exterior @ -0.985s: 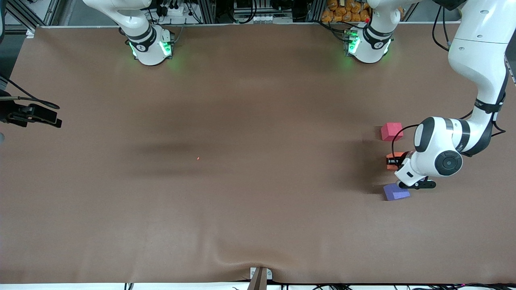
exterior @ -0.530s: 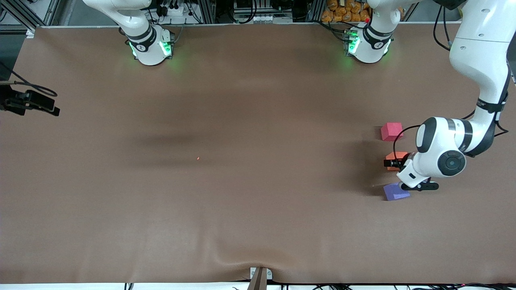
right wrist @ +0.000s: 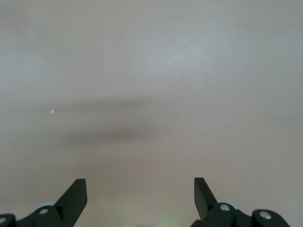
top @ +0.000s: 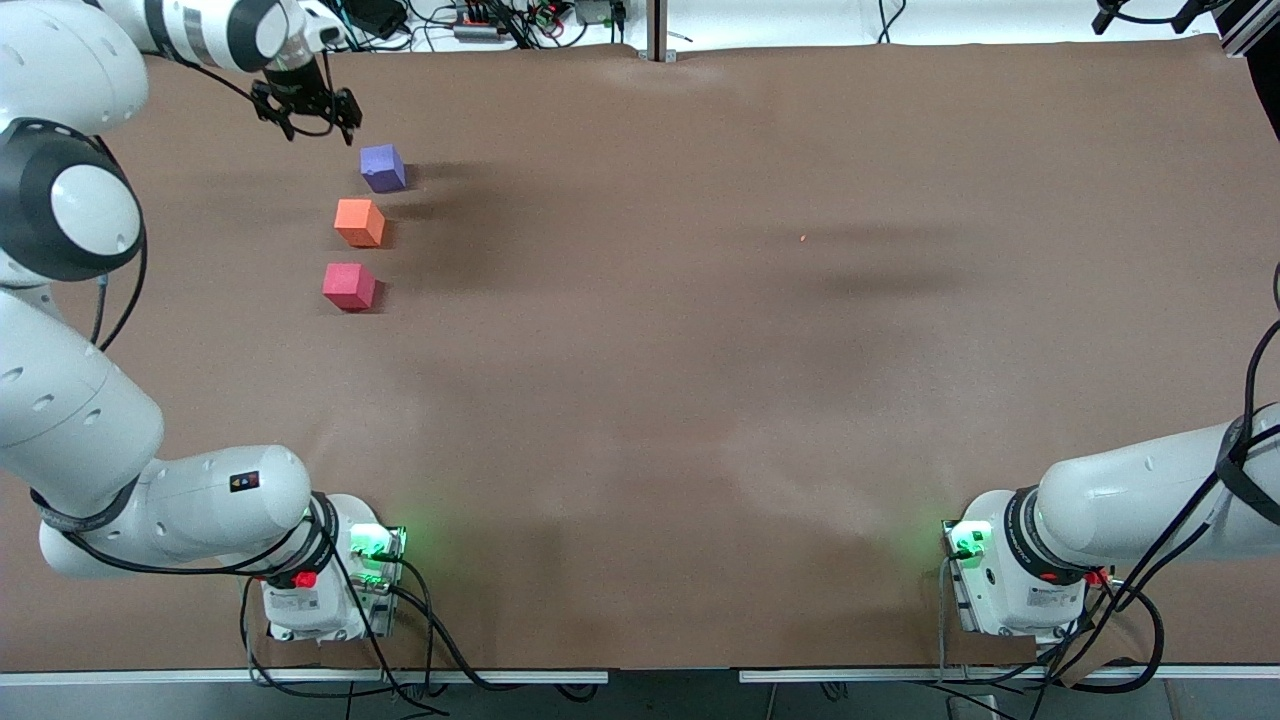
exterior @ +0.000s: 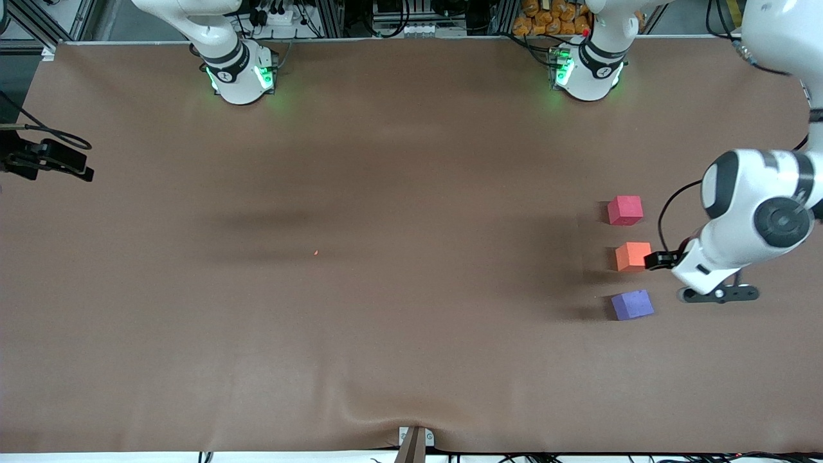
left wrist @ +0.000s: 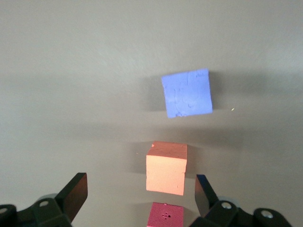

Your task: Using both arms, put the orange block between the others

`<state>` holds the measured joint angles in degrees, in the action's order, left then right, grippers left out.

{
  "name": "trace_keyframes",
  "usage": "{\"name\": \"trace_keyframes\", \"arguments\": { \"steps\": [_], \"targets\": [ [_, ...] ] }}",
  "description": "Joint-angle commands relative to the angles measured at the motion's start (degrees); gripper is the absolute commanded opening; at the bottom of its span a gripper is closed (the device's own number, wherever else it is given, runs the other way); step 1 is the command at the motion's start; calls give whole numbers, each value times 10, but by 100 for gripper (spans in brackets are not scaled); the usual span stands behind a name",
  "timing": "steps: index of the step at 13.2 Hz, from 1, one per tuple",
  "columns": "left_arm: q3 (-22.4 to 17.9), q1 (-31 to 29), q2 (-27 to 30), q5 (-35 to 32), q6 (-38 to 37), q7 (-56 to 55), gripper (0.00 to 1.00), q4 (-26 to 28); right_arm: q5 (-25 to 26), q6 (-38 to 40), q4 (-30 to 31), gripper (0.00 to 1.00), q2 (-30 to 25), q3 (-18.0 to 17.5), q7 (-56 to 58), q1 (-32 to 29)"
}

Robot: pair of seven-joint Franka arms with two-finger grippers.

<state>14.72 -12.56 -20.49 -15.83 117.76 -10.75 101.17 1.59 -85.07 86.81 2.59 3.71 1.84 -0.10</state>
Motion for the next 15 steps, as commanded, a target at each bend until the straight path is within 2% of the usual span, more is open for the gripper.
{"name": "trace_keyframes", "arguments": {
  "steps": [1,5,9,10,13,15],
  "targets": [
    [0,-15,23,19,-47,13,100,-27,25,-4,3,100,-14,0,-10,15],
    [6,-25,39,47,-151,62,100,-91,-2,3,1,100,-13,2,-11,12],
    [4,-14,82,58,-205,66,100,-107,-12,5,1,100,-14,2,-10,11],
    [-11,6,98,60,-216,66,100,-107,-12,5,1,100,-13,2,-7,11],
    [-109,101,129,101,-245,67,100,-107,-12,3,-1,100,-11,2,-4,9],
    [-137,134,157,123,-267,66,100,-108,-12,3,-1,100,-11,2,-4,9]
  ]
}}
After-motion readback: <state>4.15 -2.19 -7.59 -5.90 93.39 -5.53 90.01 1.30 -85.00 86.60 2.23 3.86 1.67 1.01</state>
